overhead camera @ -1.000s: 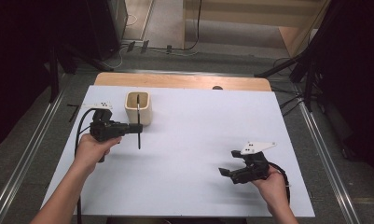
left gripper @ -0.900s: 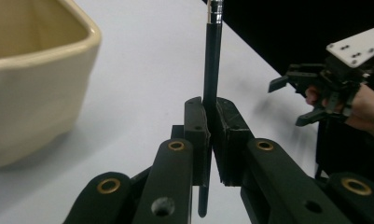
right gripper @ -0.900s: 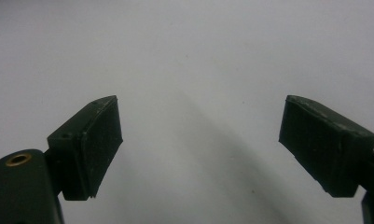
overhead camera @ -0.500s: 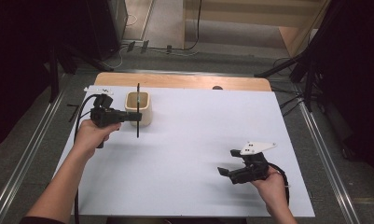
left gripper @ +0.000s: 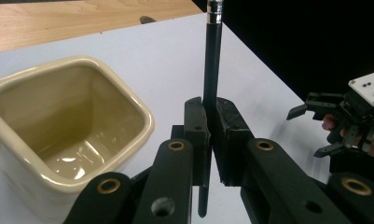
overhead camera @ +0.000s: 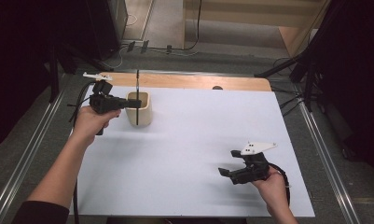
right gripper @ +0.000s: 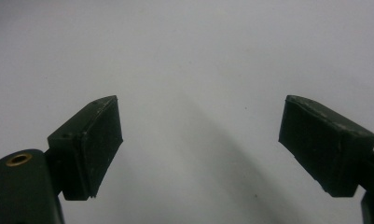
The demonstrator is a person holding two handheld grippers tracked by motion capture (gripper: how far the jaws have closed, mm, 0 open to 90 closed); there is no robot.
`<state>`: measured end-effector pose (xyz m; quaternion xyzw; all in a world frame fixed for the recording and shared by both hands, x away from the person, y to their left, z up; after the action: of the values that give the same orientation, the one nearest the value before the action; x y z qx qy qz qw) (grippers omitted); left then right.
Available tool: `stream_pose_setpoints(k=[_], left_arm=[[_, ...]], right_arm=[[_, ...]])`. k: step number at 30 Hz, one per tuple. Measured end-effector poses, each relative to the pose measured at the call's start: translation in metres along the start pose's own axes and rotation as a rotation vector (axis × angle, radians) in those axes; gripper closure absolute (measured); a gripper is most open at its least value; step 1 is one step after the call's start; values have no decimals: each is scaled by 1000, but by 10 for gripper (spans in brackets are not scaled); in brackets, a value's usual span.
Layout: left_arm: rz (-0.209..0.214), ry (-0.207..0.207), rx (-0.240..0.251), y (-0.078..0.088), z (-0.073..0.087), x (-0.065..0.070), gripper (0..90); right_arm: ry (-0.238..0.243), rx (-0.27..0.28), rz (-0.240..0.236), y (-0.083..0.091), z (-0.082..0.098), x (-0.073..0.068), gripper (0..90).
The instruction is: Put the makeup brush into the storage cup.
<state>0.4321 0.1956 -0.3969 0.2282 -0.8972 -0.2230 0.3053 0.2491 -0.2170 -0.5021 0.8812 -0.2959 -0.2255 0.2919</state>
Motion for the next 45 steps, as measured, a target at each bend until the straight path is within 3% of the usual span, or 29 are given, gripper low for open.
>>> stream_pose_setpoints(k=[10, 14, 17, 19, 32, 40, 45], left_arm=[[-42, 11, 30, 4, -20, -7, 849], [-72, -4, 32, 4, -28, -7, 849], [-104, 3, 60, 3, -34, -7, 849], [-101, -3, 82, 2, -38, -7, 849], [-254, -37, 182, 0, -45, -13, 849], [-260, -35, 175, -11, -42, -16, 849], [-247, -13, 155, -17, -37, -20, 849]], right_arm=[[-9, -3, 3, 0, 0, 0, 140], [-5, -9, 3, -1, 0, -1, 140], [-6, -9, 3, -1, 0, -1, 140], [-5, -9, 3, -1, 0, -1, 140], [-8, -1, 6, -1, 0, -1, 141], [-15, 10, 11, 1, -1, 0, 142], [-17, 9, 18, 2, -1, 1, 144]])
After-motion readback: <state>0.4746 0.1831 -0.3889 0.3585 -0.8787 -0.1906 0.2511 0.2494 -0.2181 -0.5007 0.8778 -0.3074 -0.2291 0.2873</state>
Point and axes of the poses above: each handheld gripper's, and its own axes: y roughly backward along the jaws, z roughly out of its underside, x roughly to its right, the point moved 3 cm from there along -y, roughly forward along the jaws, and after that the axes turned 3 degrees about -z, right-handed, at the moved point
